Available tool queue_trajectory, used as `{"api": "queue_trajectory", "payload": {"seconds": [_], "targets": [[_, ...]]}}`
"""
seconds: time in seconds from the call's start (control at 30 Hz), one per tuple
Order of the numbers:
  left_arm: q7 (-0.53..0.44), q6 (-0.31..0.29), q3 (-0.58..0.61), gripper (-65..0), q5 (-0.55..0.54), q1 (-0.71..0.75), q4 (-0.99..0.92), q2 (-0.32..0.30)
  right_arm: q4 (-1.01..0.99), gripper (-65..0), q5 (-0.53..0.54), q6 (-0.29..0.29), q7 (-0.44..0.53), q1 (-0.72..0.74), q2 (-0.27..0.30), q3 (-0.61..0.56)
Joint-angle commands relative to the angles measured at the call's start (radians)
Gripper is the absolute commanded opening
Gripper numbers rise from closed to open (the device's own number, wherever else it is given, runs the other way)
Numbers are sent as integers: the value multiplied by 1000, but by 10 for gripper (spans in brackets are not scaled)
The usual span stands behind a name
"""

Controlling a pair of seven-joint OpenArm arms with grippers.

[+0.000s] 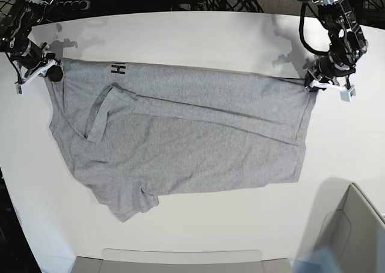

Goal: Fold the T-shirt properly
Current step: 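Pull the folded shirt edge away from the hem with both grippers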

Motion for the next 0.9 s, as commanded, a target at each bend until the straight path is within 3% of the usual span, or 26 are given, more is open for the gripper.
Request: {"api": "queue_trajectory", "payload": {"seconds": [0.0,0.37,0.87], "targets": [[1,4,-5,-650,4,6,23,-18,10,-650,-28,-10,-16,-18,21,7],[30,4,-5,-650,4,151,98,-16,175,-650,-28,-10,-16,-177,11,7],[44,4,-5,-650,4,324,107,-16,178,-650,-53,-10,-15,-262,53,9]]}}
